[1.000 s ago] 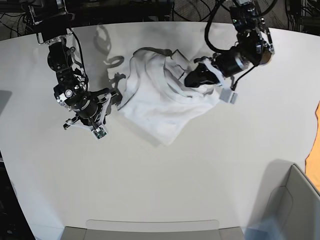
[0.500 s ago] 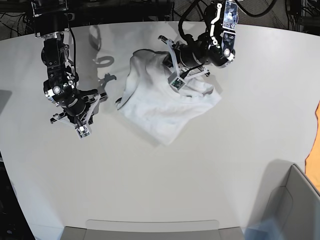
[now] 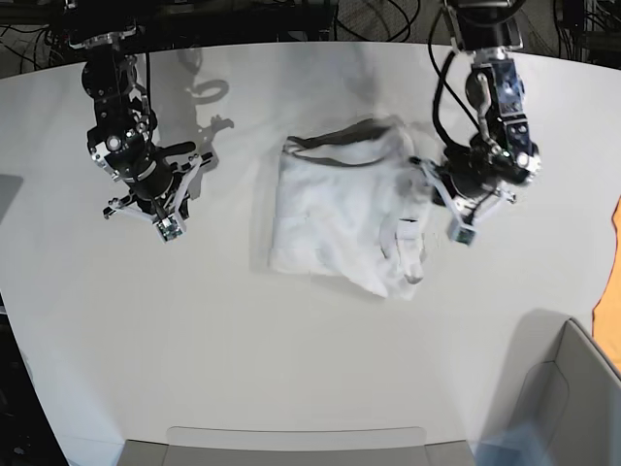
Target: Fold the T-shirt properly
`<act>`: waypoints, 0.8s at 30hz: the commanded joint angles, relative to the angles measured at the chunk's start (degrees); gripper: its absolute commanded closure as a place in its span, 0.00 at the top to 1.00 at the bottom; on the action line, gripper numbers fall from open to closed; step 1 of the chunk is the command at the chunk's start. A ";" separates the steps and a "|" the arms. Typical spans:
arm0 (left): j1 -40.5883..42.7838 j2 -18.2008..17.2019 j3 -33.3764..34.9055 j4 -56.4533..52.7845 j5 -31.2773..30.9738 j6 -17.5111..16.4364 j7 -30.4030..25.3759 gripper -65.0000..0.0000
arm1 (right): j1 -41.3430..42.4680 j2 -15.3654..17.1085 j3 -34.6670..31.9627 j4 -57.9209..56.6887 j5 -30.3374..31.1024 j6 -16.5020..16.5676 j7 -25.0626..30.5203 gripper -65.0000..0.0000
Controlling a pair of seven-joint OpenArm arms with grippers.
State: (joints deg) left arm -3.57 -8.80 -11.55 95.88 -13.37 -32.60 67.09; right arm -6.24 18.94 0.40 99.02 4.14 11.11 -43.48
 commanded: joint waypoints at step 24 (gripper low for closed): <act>16.10 3.13 20.03 18.98 -0.66 -0.85 -5.33 0.00 | 23.43 -7.38 -10.38 -13.35 -0.23 -0.17 1.95 0.00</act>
State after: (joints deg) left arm 13.15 -5.76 8.36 114.17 -13.41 -33.32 62.85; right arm 15.84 11.46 -10.22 84.73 4.12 11.11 -42.39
